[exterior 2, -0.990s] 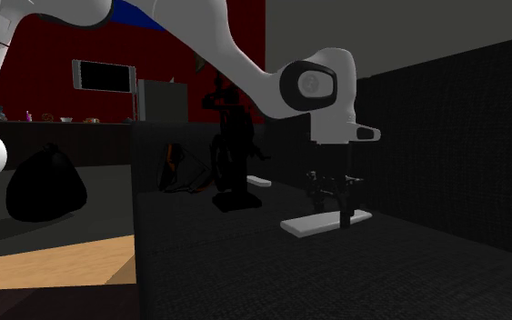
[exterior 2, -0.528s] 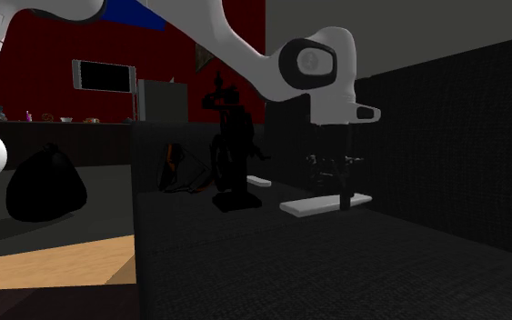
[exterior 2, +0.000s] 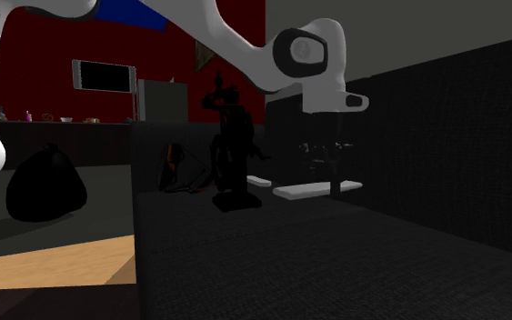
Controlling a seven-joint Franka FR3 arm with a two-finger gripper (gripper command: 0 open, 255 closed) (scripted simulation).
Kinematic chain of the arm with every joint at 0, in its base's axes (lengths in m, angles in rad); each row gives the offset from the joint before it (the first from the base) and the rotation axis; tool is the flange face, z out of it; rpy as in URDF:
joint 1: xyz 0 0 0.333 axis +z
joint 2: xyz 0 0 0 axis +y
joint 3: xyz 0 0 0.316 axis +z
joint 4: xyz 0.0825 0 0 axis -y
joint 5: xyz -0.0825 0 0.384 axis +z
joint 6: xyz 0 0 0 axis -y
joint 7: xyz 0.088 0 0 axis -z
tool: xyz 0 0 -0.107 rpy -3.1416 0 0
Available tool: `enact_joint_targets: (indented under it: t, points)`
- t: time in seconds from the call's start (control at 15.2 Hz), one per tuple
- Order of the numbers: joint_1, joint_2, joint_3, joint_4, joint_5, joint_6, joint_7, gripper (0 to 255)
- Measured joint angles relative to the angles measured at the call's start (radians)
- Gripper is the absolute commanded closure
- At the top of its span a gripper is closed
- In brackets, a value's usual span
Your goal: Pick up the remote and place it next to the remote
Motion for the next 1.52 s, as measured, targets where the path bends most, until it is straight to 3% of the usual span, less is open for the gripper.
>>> enact_joint_targets:
  t: [0.46, 0.86, 1.52]
  points:
    - [0.093, -0.014, 0.044, 0.003, -0.011, -0.01, 0.144, 255]
    - [0.194, 0.039, 0.08, 0.067, -0.037, -0.038, 0.28, 255]
    - [0.371, 0.174, 0.124, 0.264, -0.089, -0.115, 0.487, 255]
